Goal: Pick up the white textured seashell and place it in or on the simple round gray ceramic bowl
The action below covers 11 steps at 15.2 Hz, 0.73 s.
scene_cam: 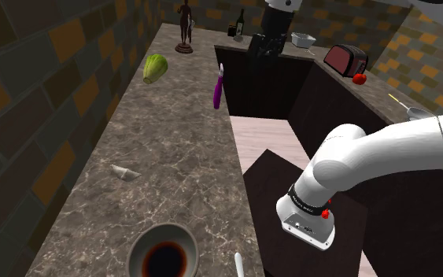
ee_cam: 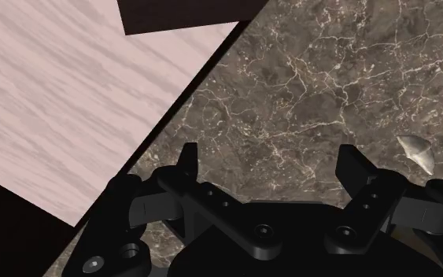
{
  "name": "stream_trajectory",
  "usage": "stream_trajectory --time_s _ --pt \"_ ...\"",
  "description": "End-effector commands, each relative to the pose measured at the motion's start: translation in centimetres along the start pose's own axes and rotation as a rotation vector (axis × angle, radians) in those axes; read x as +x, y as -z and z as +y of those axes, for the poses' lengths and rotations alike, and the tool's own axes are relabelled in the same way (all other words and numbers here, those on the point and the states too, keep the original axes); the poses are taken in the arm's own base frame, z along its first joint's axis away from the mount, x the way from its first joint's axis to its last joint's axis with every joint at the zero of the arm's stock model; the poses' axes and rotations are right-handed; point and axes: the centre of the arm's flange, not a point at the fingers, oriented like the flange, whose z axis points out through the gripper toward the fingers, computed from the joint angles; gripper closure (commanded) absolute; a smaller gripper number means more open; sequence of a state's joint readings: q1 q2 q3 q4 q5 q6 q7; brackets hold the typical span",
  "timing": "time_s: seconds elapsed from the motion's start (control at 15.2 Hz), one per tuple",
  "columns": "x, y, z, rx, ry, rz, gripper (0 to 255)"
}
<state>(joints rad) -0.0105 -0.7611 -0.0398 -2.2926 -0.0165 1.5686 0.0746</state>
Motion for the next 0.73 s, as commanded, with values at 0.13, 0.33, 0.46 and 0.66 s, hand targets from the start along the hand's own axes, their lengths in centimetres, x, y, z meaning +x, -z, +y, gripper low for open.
stream_trajectory --time_s 0.13,0.33,0.46,0.66 --pt "0.8 -1.8 -1.6 0.004 0.004 0.004 0" --pt "2.0 -4.5 -4.1 0.011 0.010 0.010 0" --pt "2.9 -6.3 -5.8 0.015 0.015 0.014 0" --pt "4.1 -8.9 -8.3 0.022 0.021 0.020 0"
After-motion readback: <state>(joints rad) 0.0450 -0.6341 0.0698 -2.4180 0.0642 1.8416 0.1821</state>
